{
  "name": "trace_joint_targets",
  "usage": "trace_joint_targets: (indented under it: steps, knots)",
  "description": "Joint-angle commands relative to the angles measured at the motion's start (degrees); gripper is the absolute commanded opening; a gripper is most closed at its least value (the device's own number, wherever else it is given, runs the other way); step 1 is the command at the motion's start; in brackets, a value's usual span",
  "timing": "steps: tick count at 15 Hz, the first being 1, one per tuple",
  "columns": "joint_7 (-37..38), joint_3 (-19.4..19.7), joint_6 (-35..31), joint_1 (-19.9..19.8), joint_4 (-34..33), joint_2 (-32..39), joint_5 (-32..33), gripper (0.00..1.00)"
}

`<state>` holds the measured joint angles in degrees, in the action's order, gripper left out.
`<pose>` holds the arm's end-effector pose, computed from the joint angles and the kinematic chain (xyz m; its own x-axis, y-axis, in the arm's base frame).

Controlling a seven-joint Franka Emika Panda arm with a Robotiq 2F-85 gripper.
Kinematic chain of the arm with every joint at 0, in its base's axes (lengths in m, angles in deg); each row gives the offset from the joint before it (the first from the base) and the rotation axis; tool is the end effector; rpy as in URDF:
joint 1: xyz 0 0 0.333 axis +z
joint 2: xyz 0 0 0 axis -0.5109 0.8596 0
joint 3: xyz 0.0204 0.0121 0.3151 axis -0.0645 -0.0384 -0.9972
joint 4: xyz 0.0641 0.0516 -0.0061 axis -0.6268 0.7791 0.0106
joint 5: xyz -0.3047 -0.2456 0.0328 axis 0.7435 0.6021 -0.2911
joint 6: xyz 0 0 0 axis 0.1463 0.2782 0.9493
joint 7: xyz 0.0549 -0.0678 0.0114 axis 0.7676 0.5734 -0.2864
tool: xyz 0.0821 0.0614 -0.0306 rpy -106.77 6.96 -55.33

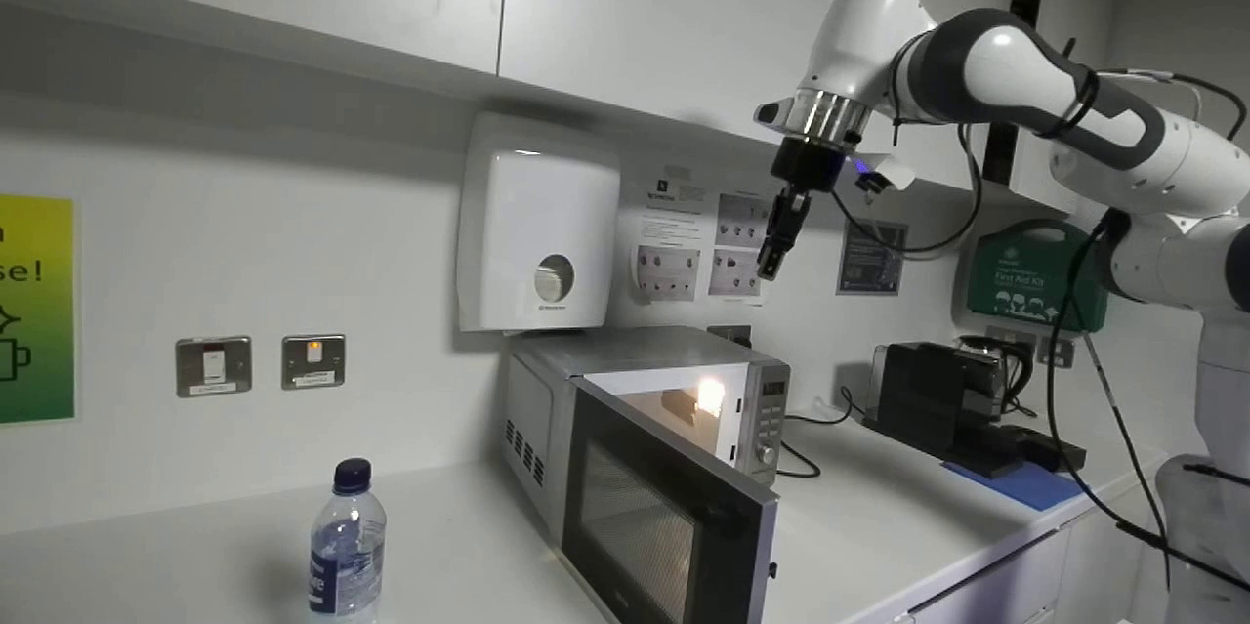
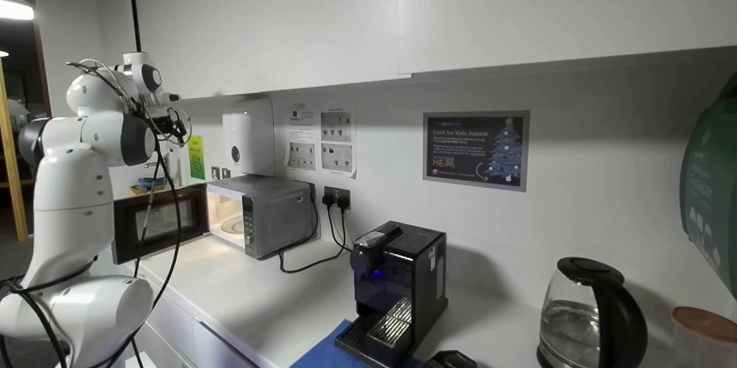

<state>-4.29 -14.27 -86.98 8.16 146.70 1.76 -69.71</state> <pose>0.3114 0.4829 0.7377 0.6265 0.7303 0.2722 0.7306 -0.6720 0.1214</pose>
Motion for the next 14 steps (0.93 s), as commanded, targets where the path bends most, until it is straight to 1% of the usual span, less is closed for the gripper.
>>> trace_joint_targets:
  steps: [1,4,7,10,13,14]
  knots:
    - [6.6,-0.2,0.9,1.3,3.4,-5.8,5.3,1.0]
    - [11.3,0.0,0.7,1.5,5.8,-9.5,6.6,1.0]
    - [14.1,0.6,-0.4,0.8,9.1,-13.6,5.1,1.0]
    - [15.0,1.8,-0.9,0.6,12.1,-17.2,3.3,1.0]
    - [14.4,3.6,-1.5,0.8,15.1,-20.3,1.6,1.0]
    - [13.7,0.9,-1.6,-3.1,15.6,-21.3,0.4,1.0]
